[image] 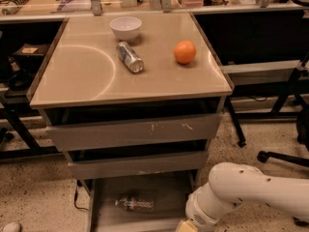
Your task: Pick water bottle from bottom drawer and place on counter
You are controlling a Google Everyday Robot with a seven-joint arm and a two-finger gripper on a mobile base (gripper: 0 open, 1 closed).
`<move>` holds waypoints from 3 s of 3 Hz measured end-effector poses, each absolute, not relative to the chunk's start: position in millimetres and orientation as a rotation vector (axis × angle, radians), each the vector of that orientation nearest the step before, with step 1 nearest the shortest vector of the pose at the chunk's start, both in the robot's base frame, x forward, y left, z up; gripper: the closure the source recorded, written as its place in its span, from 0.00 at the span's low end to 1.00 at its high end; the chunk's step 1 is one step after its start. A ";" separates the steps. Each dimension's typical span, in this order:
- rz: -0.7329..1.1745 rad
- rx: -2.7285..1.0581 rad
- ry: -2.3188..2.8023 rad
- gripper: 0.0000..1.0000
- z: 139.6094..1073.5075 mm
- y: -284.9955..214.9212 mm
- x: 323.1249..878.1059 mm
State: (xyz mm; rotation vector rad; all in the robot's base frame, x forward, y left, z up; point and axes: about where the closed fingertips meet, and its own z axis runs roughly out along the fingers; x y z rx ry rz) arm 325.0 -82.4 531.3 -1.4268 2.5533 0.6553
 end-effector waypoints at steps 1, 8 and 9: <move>0.674 -1.419 2.557 0.00 524.7 -80.9 322.9; 0.879 -1.113 2.308 0.00 342.1 -13.8 409.9; 0.879 -1.113 2.308 0.00 342.0 -13.7 410.0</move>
Offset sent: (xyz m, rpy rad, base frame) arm 0.0134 0.0304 -0.1073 0.1686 0.0053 -0.0985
